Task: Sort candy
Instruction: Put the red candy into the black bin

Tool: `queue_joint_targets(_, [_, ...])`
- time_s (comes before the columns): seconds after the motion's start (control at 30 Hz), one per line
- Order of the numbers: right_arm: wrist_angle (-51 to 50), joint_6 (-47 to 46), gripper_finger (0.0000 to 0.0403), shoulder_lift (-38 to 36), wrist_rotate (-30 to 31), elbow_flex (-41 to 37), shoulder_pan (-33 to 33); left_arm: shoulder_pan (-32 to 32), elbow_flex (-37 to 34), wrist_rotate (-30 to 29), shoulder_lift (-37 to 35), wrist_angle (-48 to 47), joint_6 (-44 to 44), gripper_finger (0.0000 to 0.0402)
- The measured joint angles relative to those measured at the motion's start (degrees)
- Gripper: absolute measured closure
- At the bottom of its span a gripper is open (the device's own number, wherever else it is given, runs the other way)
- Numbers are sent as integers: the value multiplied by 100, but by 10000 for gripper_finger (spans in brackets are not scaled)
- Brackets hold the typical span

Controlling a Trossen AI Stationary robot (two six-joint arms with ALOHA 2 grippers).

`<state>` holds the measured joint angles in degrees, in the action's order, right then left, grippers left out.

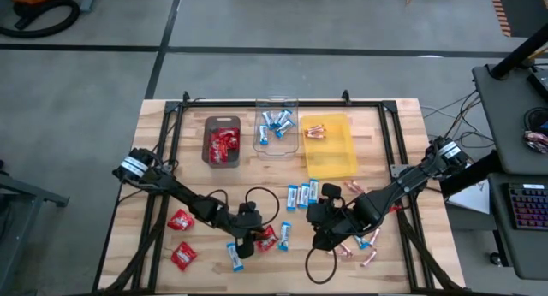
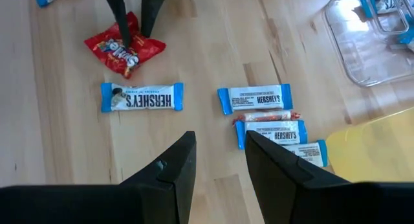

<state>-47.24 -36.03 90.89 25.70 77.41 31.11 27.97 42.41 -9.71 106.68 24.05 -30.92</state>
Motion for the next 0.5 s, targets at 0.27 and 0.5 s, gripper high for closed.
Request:
queue_joint_targets(0.27, [8,2,277,0,50,0,0,0,-13,63,-254,-213,42,390])
queue_joint_targets(0.5, [14,2,277,2,127,0,0,-1,-13,-2,-1213,-1113,43,396])
